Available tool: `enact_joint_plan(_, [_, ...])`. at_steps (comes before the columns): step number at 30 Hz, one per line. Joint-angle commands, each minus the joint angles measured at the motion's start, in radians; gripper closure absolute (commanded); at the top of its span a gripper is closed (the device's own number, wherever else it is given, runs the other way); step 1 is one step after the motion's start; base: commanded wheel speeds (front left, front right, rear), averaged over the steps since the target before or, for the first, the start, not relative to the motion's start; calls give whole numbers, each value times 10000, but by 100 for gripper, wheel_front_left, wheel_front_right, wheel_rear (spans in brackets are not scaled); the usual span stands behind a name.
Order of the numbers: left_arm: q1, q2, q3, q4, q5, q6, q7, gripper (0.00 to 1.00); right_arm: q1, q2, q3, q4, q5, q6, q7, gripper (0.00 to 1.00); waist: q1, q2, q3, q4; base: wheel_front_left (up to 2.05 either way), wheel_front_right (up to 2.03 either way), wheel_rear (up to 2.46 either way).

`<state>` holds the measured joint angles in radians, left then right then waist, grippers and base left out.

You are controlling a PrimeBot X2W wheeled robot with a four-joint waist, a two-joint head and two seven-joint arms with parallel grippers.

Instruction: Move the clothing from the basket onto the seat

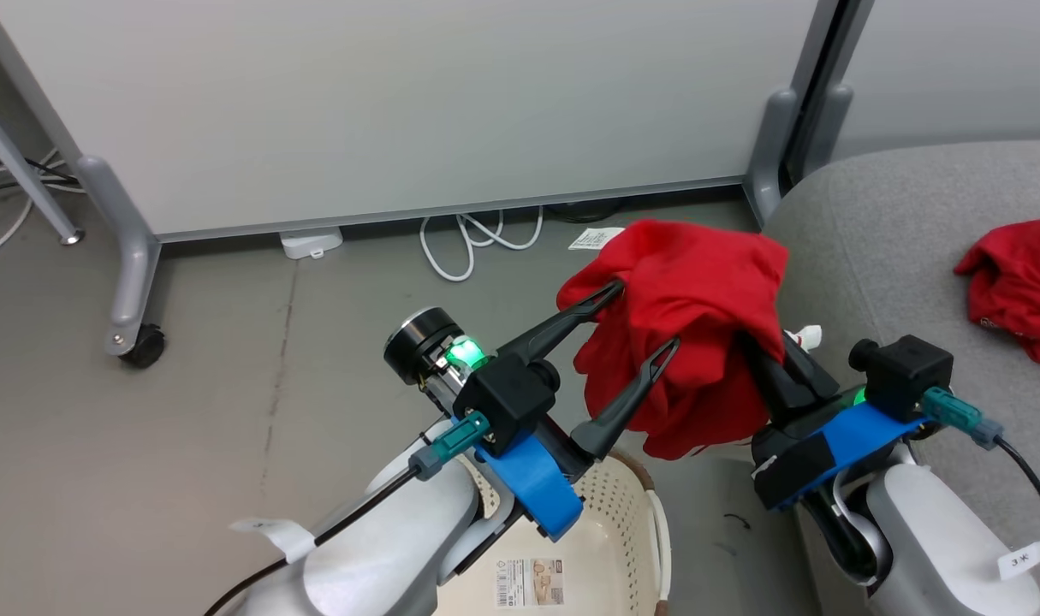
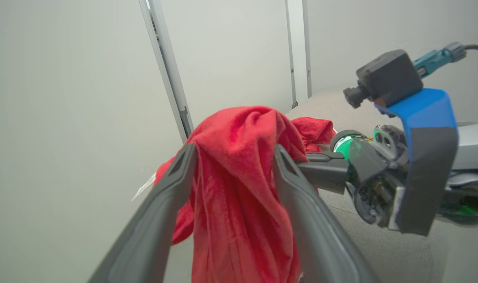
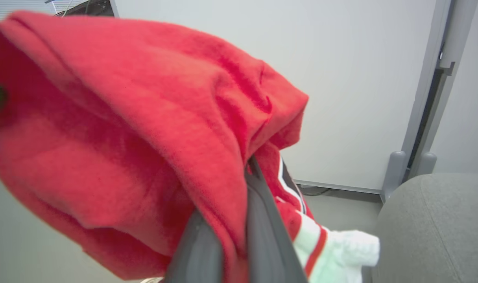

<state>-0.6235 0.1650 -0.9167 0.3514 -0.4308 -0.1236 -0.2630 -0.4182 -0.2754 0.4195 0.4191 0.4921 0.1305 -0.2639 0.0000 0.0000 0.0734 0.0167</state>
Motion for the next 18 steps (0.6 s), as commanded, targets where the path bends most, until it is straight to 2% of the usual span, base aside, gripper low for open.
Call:
enact_joint_plan(1, [151, 115, 9, -14, 48, 3, -26, 0, 153, 64, -232, -94, -63, 5, -8, 100, 0, 0, 168, -197, 0, 0, 0])
enact_joint_plan(7, [288, 328, 11, -63, 95, 24, -26, 0, 485, 253, -1207, -319, -262, 5, -8, 100, 0, 0, 457, -680, 0, 0, 0])
enact_joint_plan(18, [434, 397, -58, -228, 220, 54, -26, 0, 992, 542, -2326, -771, -540, 5, -8, 100, 0, 0, 788, -1946, 0, 0, 0])
